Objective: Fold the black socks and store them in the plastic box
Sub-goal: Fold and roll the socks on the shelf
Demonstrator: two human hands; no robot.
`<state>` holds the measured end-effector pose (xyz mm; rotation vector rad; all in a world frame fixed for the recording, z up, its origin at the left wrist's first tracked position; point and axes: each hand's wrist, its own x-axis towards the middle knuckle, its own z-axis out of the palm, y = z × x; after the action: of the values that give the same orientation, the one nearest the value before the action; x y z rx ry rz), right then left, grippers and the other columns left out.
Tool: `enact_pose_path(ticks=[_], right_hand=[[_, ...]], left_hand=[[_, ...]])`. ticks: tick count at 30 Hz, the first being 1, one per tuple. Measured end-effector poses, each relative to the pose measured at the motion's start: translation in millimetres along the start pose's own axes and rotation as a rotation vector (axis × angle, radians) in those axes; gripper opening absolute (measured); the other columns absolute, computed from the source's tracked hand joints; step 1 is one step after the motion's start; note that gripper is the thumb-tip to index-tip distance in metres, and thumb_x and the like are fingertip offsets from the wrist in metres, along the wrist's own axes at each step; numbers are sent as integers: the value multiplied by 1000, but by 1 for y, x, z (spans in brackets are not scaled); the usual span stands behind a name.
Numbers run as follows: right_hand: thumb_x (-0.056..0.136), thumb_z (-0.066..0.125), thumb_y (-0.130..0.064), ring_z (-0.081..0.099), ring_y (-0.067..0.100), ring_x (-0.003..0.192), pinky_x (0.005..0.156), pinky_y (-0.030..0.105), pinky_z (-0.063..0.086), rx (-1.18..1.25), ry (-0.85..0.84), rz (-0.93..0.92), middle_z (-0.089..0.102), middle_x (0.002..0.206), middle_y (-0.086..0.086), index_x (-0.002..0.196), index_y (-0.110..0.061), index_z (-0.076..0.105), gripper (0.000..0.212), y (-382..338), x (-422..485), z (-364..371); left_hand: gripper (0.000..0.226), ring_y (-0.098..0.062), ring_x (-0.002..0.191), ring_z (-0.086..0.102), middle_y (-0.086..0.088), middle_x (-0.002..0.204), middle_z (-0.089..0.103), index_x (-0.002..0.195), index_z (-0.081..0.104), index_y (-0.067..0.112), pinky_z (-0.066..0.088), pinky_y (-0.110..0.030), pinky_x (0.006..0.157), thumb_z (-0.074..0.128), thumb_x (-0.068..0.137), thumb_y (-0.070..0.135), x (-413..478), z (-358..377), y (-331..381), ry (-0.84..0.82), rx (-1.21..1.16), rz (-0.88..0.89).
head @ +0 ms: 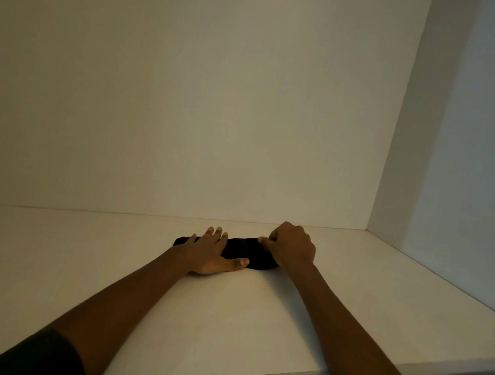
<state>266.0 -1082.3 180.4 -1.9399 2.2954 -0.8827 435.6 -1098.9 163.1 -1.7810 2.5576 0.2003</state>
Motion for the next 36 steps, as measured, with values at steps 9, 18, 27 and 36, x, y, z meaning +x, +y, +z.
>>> enact_pose_path(ticks=[9,18,27,36], right_hand=[[68,76,-53,67,22,89,66,26,43,-48,35,45,69,96,4,94,-14,67,48,1,2,7],[71,57,-69,43,27,121,102,41,26,-195,-114,157,55,122,5,117,-18,55,69,7,6,6],[78,63,-33,56,24,88,81,32,36,71,-135,62,55,81,2,69,-16,46,25,-2,4,10],[79,58,-1,47,23,69,43,22,26,194,38,-192,49,83,8,87,-11,38,24,-12,-2,7]], left_hand=[[96,-20,148,-13,-12,160,-12,151,-7,4,-6,-40,120,29,89,68,-6,-2,19,93,35,65],[116,-24,148,-11,-16,159,-10,150,-7,0,-11,-42,118,17,74,85,-4,11,24,135,99,-134],[115,-26,149,-5,-19,159,-4,150,0,-2,-2,-38,121,18,76,84,0,16,23,140,9,-135],[114,-25,149,-4,-18,160,-3,151,0,0,0,-38,121,19,75,84,-4,14,25,128,-11,-114]])
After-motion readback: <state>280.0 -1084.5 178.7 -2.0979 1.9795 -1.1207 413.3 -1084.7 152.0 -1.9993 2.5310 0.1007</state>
